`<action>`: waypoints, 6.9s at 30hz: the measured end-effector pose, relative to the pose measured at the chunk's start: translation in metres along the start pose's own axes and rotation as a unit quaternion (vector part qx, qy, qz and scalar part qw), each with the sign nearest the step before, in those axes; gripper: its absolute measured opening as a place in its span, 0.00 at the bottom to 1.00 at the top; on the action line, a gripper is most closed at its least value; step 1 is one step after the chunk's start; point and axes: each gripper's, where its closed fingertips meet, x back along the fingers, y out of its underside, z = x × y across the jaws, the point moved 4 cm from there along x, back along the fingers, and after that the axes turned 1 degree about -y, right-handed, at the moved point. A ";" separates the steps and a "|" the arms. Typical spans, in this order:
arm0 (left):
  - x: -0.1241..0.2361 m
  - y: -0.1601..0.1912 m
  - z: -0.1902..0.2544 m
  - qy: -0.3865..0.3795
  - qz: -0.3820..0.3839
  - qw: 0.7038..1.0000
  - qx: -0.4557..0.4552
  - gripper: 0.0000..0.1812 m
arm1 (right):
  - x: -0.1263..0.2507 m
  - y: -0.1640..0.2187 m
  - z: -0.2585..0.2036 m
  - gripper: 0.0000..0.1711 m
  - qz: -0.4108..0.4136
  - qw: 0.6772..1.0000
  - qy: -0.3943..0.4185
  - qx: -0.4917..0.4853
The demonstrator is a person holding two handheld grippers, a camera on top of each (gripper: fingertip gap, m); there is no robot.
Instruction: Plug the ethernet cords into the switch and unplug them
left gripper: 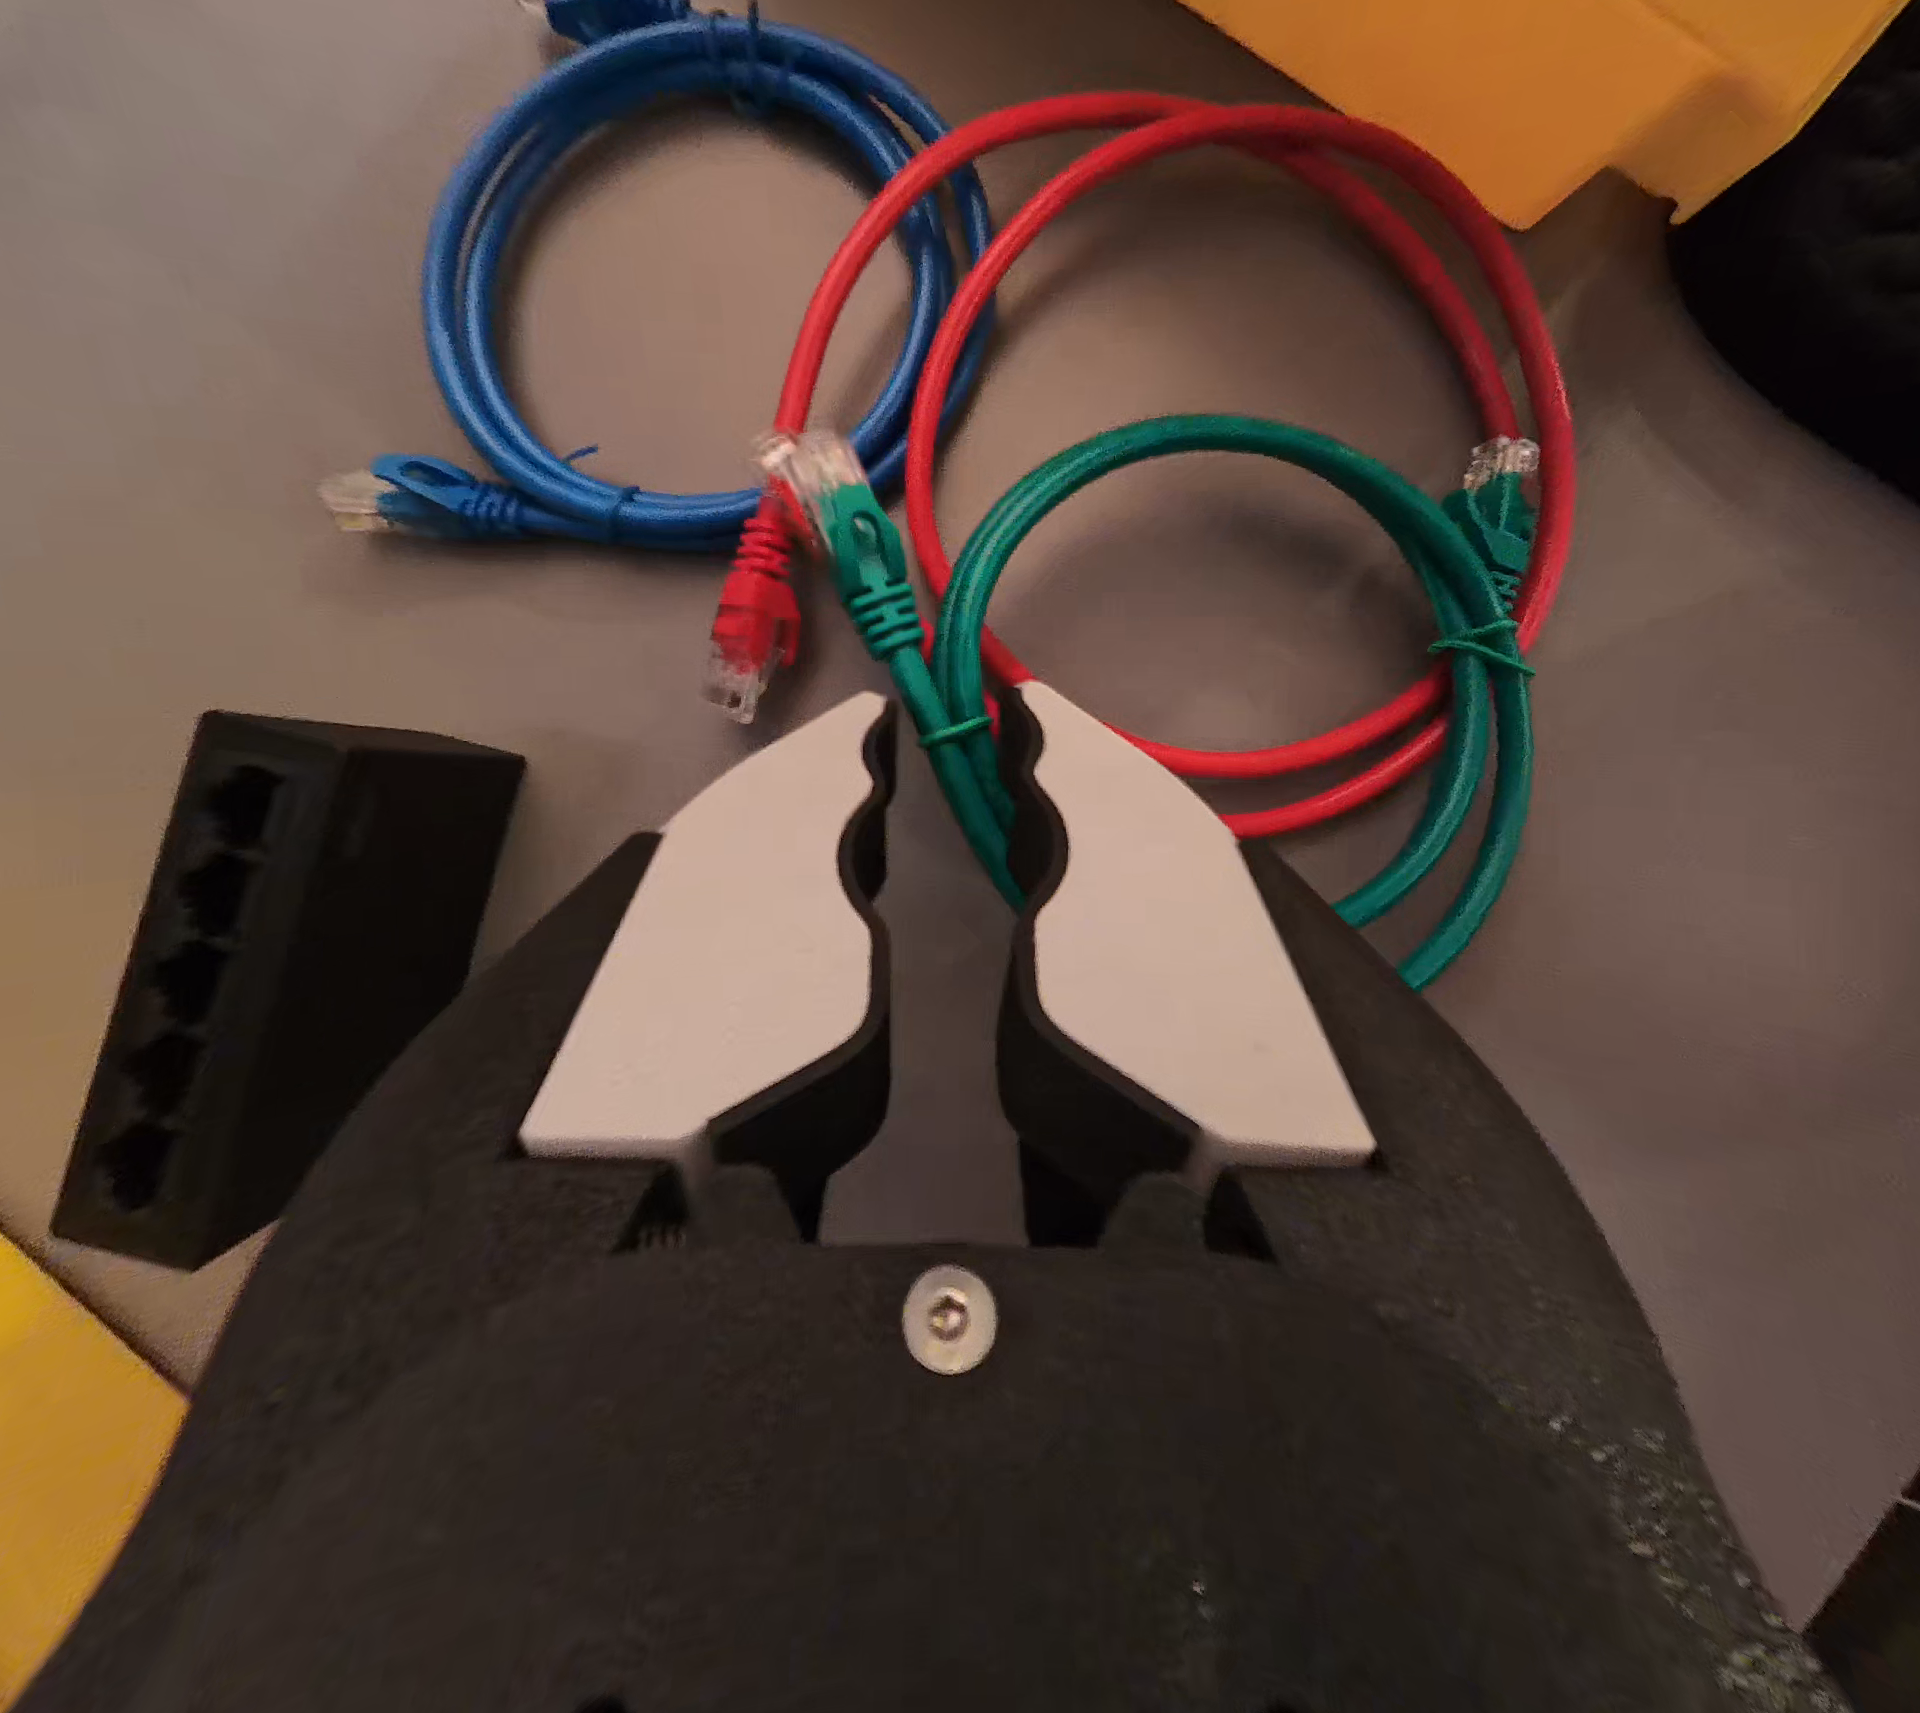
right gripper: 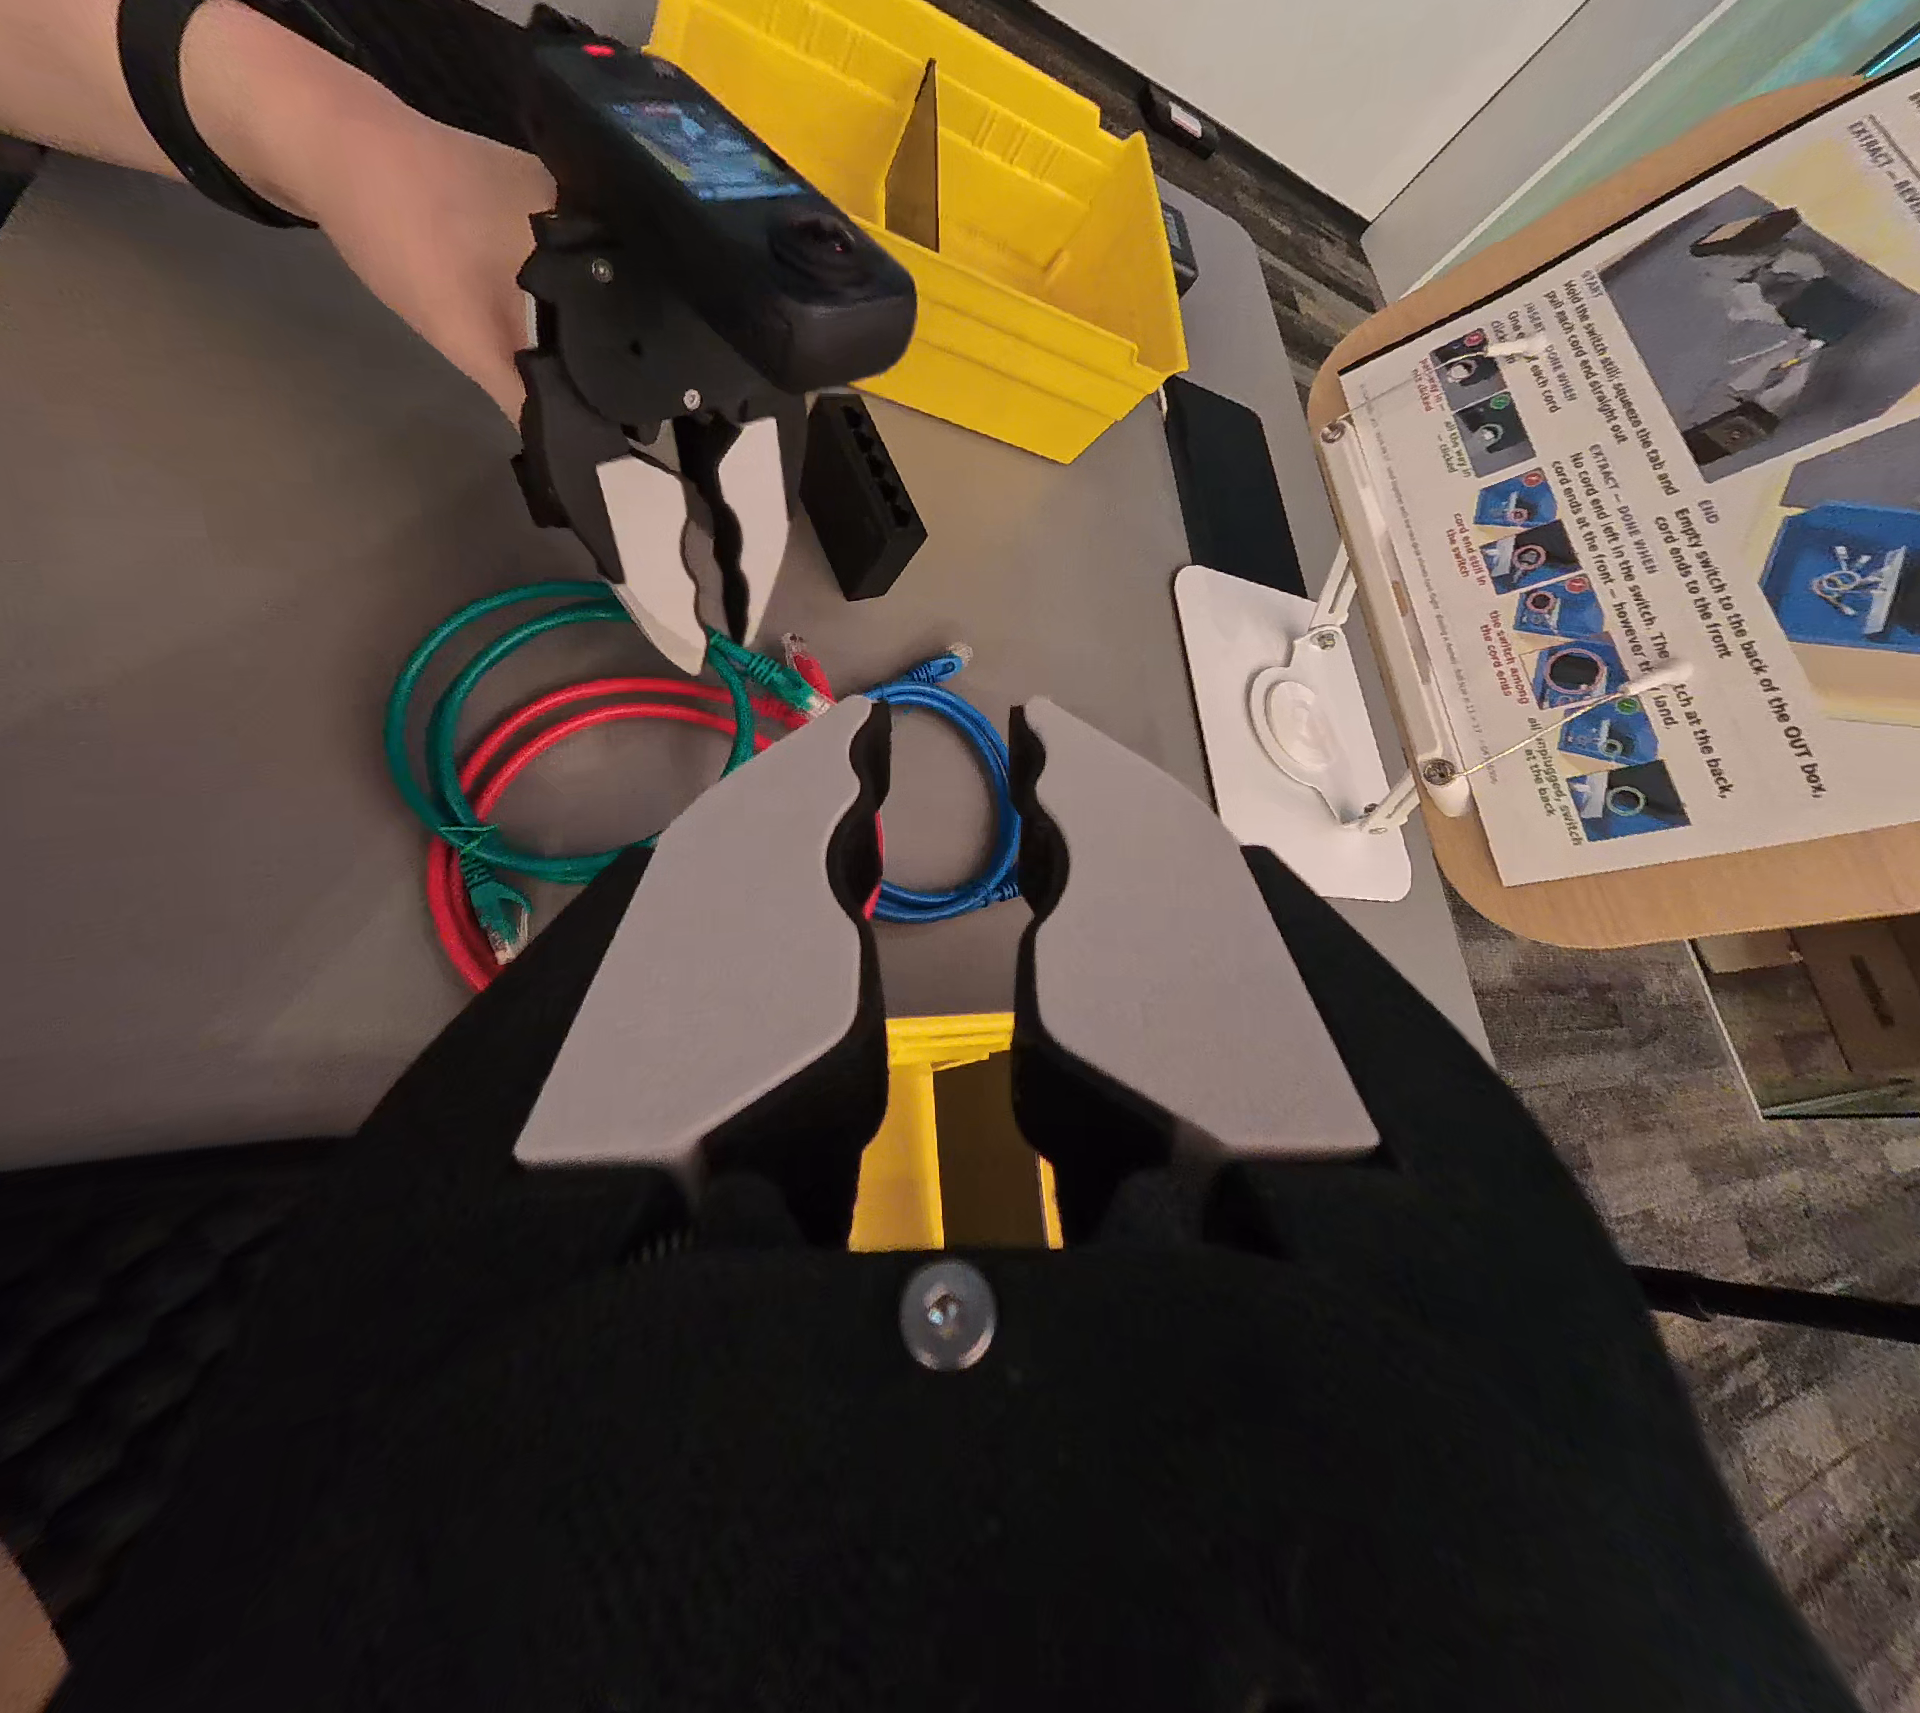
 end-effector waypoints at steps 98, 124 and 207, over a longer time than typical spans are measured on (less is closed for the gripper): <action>0.197 -0.026 0.009 -0.037 0.425 0.898 0.102 0.30 | -0.100 -0.080 -0.029 0.09 0.045 0.982 -0.126 -0.136; 0.203 -0.028 -0.003 0.191 0.480 0.839 0.170 0.05 | -0.139 -0.102 -0.063 0.12 0.030 0.995 -0.030 0.094; 0.196 0.002 -0.027 0.288 0.559 0.680 0.377 0.08 | -0.150 -0.128 -0.070 0.10 0.167 0.963 0.124 0.173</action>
